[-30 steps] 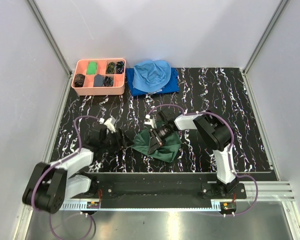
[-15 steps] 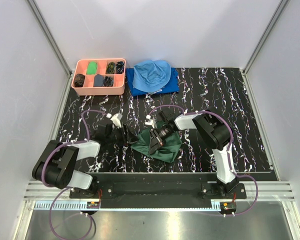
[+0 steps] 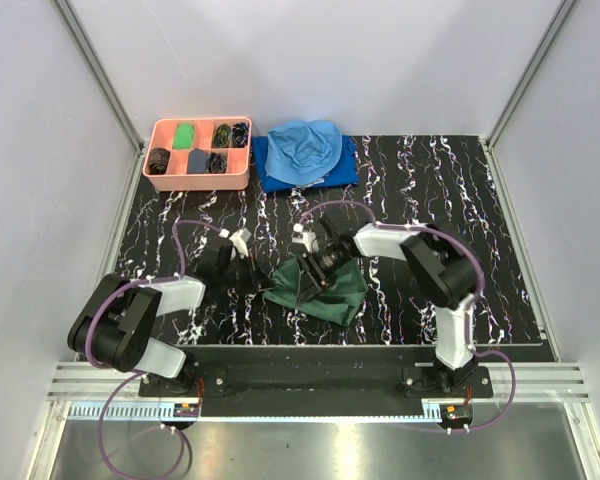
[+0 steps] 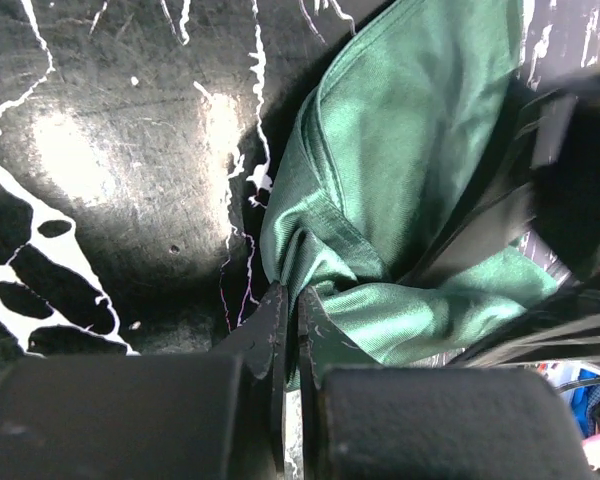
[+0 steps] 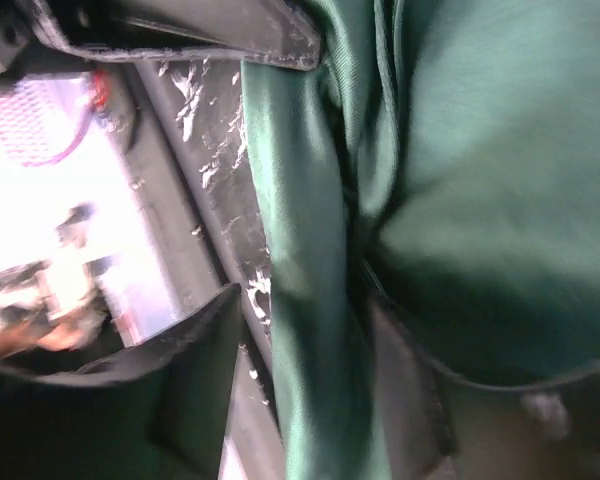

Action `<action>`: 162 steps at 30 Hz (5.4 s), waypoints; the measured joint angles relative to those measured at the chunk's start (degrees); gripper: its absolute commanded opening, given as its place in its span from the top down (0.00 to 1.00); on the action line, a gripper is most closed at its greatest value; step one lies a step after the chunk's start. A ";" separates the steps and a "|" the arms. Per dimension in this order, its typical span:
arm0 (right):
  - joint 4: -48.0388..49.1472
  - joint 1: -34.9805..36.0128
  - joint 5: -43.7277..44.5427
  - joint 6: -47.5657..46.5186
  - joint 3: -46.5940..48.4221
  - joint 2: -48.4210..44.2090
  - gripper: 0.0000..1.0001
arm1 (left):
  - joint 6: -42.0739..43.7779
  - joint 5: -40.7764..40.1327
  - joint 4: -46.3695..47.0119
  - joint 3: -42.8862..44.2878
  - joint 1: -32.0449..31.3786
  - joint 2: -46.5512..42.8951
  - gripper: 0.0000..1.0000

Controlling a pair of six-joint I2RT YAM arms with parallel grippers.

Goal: Fold the napkin, place the utensils inside, and roll it up
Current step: Roll the napkin with the utensil

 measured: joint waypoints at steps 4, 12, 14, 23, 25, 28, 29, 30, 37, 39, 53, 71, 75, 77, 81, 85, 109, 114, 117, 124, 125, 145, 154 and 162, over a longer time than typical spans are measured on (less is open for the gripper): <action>-0.85 -0.07 13.68 0.59 -3.45 -11.78 0.25 | 0.83 -0.98 -5.73 2.29 -0.09 -0.61 1.00; -2.10 8.50 36.85 3.10 -11.80 -35.30 0.21 | 2.47 -2.19 -14.53 5.70 -0.09 -1.36 1.00; -2.12 12.09 40.39 4.15 -13.33 -35.39 0.21 | 2.71 -2.29 -15.93 6.23 -0.11 -1.36 1.00; -2.93 19.82 51.67 7.13 -16.76 -32.39 0.26 | 3.15 -2.43 -19.71 7.48 -0.09 -1.38 1.00; -2.86 20.94 52.61 7.96 -16.76 -31.30 0.26 | 3.17 -2.43 -20.11 7.48 -0.09 -1.46 1.00; -2.84 22.58 54.29 9.66 -16.76 -29.86 0.27 | 3.17 -2.40 -20.48 7.52 -0.09 -1.49 1.00; -2.84 23.17 54.90 10.51 -16.76 -29.35 0.27 | 3.17 -2.40 -20.63 7.58 -0.09 -1.49 1.00; -2.89 23.78 55.39 11.47 -16.76 -28.81 0.28 | 3.23 -2.40 -20.68 7.61 -0.09 -1.49 1.00; -2.91 26.77 58.99 17.73 -16.74 -25.55 0.49 | 3.41 -2.40 -21.79 7.69 0.11 -1.84 1.00; -3.13 27.30 60.17 19.19 -16.55 -24.83 0.58 | 3.41 -2.36 -22.23 7.72 0.39 -1.90 1.00; -4.79 28.81 62.45 23.32 -14.75 -24.52 0.24 | 3.58 -1.79 -24.26 7.78 1.62 -2.64 1.00; 1.40 39.60 77.35 2.97 -3.48 -12.48 0.29 | 4.66 -0.87 -27.67 10.10 2.21 -0.66 1.00; 3.28 39.60 78.93 1.05 -3.54 -11.69 0.30 | 4.68 -0.68 -27.69 10.12 2.23 -0.55 1.00; 4.04 39.60 79.30 0.22 -3.58 -11.54 0.31 | 4.68 -0.52 -27.82 10.29 2.32 -0.31 1.00; 5.68 39.60 80.24 -1.25 -4.20 -11.32 0.33 | 4.85 -0.42 -28.06 10.47 2.34 -0.17 1.00; 7.10 39.50 80.76 -2.12 -4.39 -10.88 0.35 | 4.90 -0.39 -28.06 10.47 2.34 -0.15 1.00; 12.00 29.59 58.29 -0.81 -3.89 -9.77 0.73 | 5.62 -0.26 -28.96 10.47 4.59 -2.14 0.45; 18.75 26.93 48.43 0.63 -6.95 -10.10 0.74 | 5.31 -1.64 -30.23 10.21 6.58 -8.24 0.36; 21.66 24.39 42.51 1.49 -8.66 -10.29 0.74 | 4.66 -3.43 -29.73 8.74 7.13 -12.85 0.35; 25.70 18.73 27.80 3.21 -11.34 -9.70 0.75 | 2.86 -5.99 -26.75 1.81 7.28 -21.29 0.36; 26.08 18.03 25.83 3.52 -11.56 -9.44 0.75 | 2.84 -5.97 -26.10 0.98 7.28 -21.92 0.36; 31.47 2.54 -9.53 12.24 -12.28 2.91 0.81 | 0.94 1.97 -3.85 -7.76 6.62 -15.32 0.33; 30.93 1.16 -13.94 14.12 -10.62 5.31 0.82 | 0.76 4.90 4.74 -7.74 2.58 -7.52 0.62; 30.49 0.94 -14.32 14.53 -10.36 5.51 0.75 | 1.01 4.48 4.87 -7.61 1.57 -6.99 1.00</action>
